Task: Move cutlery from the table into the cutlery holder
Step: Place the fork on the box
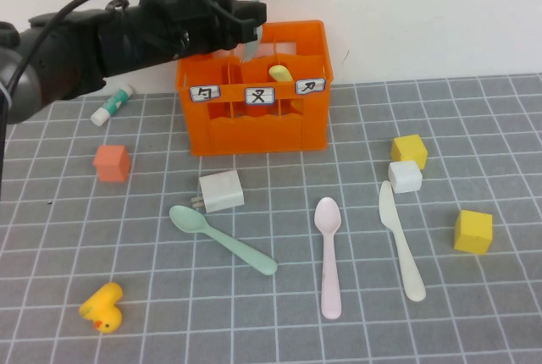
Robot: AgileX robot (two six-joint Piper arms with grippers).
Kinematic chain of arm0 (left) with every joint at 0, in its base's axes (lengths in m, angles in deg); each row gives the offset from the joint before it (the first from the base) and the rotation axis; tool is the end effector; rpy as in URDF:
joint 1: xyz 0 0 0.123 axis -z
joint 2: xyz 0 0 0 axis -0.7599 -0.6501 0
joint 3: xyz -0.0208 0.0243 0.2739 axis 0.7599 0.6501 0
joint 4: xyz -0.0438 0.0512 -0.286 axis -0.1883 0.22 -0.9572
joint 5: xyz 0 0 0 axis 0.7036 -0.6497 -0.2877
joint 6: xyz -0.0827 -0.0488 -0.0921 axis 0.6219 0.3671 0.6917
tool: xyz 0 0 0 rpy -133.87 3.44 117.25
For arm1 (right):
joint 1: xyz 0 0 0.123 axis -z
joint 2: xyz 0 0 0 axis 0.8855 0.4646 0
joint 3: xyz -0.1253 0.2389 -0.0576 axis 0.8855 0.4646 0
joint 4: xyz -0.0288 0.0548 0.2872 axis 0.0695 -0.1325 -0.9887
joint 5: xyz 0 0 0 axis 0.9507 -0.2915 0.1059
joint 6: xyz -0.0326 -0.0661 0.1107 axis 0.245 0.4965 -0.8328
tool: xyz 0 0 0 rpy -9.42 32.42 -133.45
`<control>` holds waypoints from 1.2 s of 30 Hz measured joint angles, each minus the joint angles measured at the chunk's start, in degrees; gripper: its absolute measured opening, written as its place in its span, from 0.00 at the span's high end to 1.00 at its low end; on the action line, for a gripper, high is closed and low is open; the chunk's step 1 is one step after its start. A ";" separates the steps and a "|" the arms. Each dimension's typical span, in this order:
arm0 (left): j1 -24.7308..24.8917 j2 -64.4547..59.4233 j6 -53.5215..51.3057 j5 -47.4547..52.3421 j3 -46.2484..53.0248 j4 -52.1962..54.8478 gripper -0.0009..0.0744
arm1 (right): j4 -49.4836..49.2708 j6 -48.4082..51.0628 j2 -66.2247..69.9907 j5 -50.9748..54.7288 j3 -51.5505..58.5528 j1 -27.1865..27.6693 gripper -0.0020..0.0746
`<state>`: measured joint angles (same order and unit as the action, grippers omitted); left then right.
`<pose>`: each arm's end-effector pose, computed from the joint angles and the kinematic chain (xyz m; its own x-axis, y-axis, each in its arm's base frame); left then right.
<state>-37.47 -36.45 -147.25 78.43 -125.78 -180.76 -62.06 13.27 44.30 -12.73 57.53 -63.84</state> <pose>0.5052 -0.1803 0.2666 -0.3677 -0.1168 -0.9226 0.6197 0.7090 -0.3367 0.1756 0.0221 0.2085 -0.3847 -0.4047 -0.8296 -0.3203 0.9015 -0.2912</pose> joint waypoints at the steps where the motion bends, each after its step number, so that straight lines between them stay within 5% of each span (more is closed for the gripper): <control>1: 0.00 -0.23 -0.48 0.15 -0.13 0.00 0.93 | 0.00 0.00 0.00 0.00 0.00 0.00 0.98; 24: 0.00 -7.17 -22.37 1.03 -0.35 0.00 0.92 | 0.00 0.00 0.00 0.00 0.47 0.00 0.98; 36: 0.00 -7.25 -23.69 3.35 -0.35 0.00 0.51 | 0.00 0.00 0.00 0.00 0.47 0.00 0.98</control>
<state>-37.47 -43.70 -170.94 81.77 -126.13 -180.76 -62.06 13.27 44.30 -12.73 58.00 -63.84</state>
